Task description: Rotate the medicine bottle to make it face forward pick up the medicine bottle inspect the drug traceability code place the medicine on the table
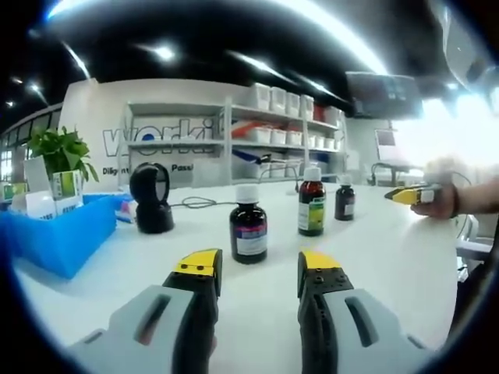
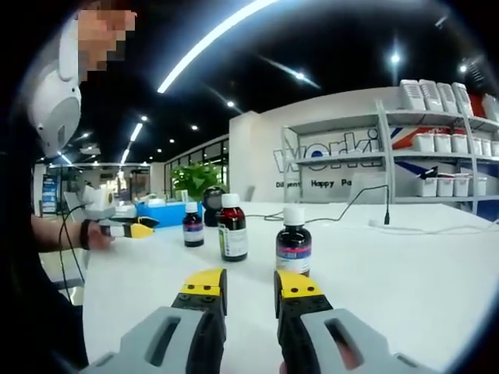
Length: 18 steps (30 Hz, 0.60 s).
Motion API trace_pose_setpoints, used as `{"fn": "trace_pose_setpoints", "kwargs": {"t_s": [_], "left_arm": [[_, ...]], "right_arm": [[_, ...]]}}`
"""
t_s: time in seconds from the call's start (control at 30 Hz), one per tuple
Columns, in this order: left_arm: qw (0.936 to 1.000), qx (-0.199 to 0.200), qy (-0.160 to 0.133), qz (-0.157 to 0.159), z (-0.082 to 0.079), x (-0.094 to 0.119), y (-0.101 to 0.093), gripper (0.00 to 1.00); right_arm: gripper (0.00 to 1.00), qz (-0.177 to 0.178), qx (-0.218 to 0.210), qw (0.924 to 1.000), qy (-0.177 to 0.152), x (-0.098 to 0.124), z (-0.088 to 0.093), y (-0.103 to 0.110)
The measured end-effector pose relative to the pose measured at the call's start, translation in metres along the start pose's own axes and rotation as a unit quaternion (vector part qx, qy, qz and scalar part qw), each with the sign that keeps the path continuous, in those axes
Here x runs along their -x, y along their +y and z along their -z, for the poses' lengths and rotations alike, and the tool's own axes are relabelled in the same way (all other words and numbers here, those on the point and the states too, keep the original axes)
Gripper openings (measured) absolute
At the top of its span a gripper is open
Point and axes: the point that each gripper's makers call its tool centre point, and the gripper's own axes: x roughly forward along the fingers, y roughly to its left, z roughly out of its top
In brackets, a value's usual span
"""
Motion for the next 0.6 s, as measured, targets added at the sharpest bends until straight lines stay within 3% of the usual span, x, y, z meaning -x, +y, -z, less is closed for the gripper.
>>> {"fn": "trace_pose_setpoints", "kwargs": {"t_s": [0.6], "left_arm": [[0.9999, 0.007, -0.009, 0.011, -0.0017, 0.0008, -0.0012, 0.30]], "right_arm": [[0.21, 0.008, 0.018, 0.9996, 0.021, -0.0030, 0.0067, 0.0003]]}}
